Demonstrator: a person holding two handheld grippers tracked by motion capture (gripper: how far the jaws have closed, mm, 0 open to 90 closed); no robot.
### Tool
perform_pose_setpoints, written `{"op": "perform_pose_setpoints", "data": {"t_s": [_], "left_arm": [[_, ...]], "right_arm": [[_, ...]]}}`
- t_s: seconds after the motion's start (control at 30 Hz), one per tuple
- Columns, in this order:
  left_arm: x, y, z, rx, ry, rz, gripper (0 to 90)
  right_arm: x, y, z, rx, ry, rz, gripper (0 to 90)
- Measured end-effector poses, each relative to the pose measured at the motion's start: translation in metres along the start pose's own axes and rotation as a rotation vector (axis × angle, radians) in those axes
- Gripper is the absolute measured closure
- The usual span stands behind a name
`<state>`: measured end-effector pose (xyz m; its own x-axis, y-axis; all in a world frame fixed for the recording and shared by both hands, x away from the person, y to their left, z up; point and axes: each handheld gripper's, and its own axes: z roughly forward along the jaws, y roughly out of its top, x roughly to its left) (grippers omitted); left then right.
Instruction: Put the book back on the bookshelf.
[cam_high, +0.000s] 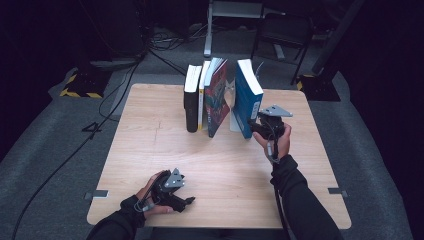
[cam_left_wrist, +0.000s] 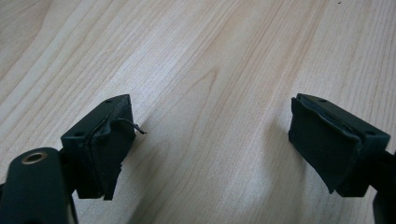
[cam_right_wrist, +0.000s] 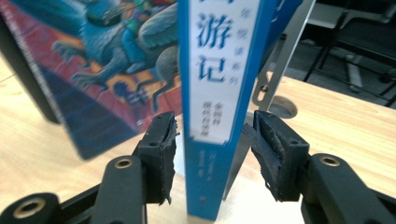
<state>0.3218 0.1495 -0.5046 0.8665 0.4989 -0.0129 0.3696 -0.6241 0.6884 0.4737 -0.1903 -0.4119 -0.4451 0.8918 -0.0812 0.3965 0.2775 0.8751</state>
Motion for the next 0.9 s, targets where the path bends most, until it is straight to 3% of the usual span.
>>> {"op": "perform_pose_setpoints", "data": {"t_s": [0.3,0.5,0.9], "left_arm": [[0.0,0.0,0.0,0.0,0.0,-0.001,14.8],[0.0,0.0,0.0,0.001,0.0,0.0,14.8],[0.0,0.0,0.0,0.001,0.002,-0.002,14.7]], "right_arm": [[0.003,-0.002,-0.015,0.056,0.044,-0.107,44.9],[0.007,-0.004,-0.026,0.129,0.091,-0.203,40.3],[0.004,-0.016,-0.045,0.186,0.15,-0.265,34.8]]}}
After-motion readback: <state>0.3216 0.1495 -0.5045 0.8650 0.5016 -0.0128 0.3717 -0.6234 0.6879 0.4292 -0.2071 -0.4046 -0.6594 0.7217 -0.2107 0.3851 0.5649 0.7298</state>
